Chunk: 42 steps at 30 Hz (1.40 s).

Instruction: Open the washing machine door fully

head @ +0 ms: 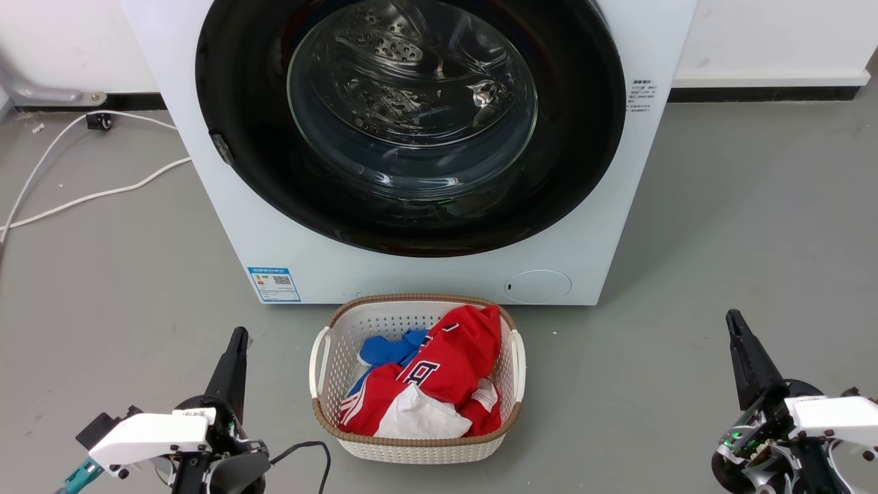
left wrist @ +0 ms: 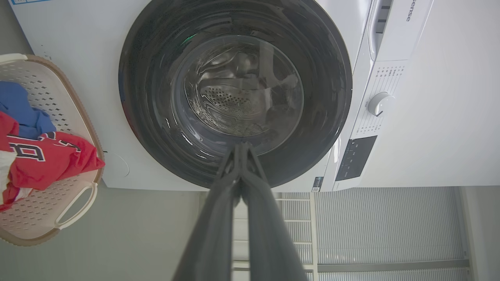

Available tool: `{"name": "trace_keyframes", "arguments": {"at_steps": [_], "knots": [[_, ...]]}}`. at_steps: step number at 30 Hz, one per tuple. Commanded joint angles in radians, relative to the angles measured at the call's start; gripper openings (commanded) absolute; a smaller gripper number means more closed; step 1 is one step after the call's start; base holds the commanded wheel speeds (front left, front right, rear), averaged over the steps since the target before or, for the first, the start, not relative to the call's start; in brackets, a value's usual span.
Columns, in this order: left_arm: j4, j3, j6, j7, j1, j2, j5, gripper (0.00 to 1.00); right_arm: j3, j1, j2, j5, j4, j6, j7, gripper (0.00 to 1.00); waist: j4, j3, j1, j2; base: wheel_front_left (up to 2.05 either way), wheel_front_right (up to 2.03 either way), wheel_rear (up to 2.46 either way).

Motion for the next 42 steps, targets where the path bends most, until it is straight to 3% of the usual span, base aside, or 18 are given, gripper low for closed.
{"name": "trace_keyframes", "arguments": {"at_steps": [1,27,28,42], "knots": [[0.0,0.002,-0.003,0.002,-0.009,-0.001,-0.002,0.0,-0.002,-0.013,0.004,-0.005,0.001,0.003,0.003,0.0,0.0,0.0,0.0,0.0,0.0,0.0,0.0],[0.0,0.002,-0.003,0.003,-0.009,-0.001,-0.002,0.0,-0.006,-0.013,0.007,-0.008,0.001,0.003,0.006,0.0,0.0,0.0,0.0,0.0,0.0,0.0,0.0],[0.0,0.0,0.0,0.0,0.0,0.0,0.0,1.0,-0.005,-0.001,0.003,-0.004,0.0,0.0,0.004,1.0,0.0,0.0,0.0,0.0,0.0,0.0,0.0],[-0.023,-0.069,0.001,-0.054,0.021,0.002,0.031,1.0,0.038,0.035,0.004,-0.064,-0.017,0.0,-0.049,1.0,0.003,-0.004,0.0002,0.0,0.0,0.0,0.0]]}}
